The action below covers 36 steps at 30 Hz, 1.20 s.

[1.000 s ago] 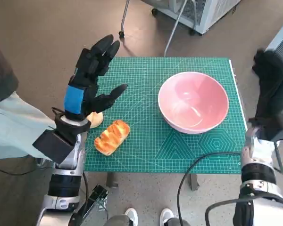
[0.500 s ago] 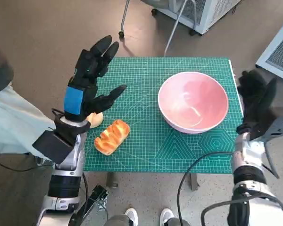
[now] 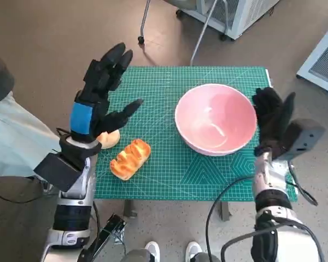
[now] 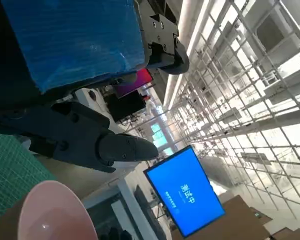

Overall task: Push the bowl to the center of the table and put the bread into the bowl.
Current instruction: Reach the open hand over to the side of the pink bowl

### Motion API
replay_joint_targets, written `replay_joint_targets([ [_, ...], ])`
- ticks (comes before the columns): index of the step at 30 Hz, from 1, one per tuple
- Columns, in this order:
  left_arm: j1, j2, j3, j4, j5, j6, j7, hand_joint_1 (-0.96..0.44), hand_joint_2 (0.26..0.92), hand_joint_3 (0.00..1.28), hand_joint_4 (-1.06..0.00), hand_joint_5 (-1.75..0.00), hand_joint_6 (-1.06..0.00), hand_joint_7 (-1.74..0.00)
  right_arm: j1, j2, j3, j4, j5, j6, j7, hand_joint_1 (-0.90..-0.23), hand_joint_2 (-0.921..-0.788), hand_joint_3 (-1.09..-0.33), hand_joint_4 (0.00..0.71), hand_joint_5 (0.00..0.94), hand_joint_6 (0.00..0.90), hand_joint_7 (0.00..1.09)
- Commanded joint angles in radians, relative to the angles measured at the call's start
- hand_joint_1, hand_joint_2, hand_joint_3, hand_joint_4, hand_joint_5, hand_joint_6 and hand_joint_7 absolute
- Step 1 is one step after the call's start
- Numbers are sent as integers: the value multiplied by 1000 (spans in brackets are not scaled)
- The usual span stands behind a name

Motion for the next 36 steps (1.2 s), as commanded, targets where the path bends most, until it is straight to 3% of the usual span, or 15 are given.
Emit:
replay_joint_targets([
  [1, 18, 8, 7, -20, -17, 2, -7, -365, 921, 227, -361, -1, -257, -361, -22, 34, -18, 19, 19, 39, 11, -538, -921, -841, 201, 5, 48, 554],
  [9, 36, 11, 8, -34, -28, 7, -12, -365, 921, 218, -363, -2, -270, -342, -58, 70, -36, 24, 32, 55, 11, -515, -921, -849, 205, 5, 67, 558],
  [19, 66, 25, 16, -59, -35, 10, -18, -357, 921, 216, -363, -1, -307, -283, -99, 111, -62, 26, 46, 66, 10, -551, -921, -808, 180, 0, 61, 575],
  [25, 85, 34, 24, -73, -34, 12, -18, -354, 921, 211, -364, -1, -326, -252, -117, 122, -58, 28, 37, 73, -6, -566, -921, -805, 190, 6, 67, 585],
  [29, 106, 41, 29, -93, -33, 17, -17, -358, 921, 208, -363, 0, -334, -238, -122, 116, -60, 26, 38, 74, 1, -537, -921, -813, 199, 10, 71, 592],
  [33, 134, 60, 40, -121, -27, 27, -17, -370, 921, 206, -359, 0, -358, -189, -131, 104, -44, 16, 22, 50, 2, -518, -921, -813, 198, 8, 69, 593],
  [36, 163, 87, 50, -162, 4, 50, -7, -386, 921, 210, -354, 0, -366, -167, -135, 91, -10, 3, -15, 6, -13, -517, -921, -811, 198, 7, 65, 592],
])
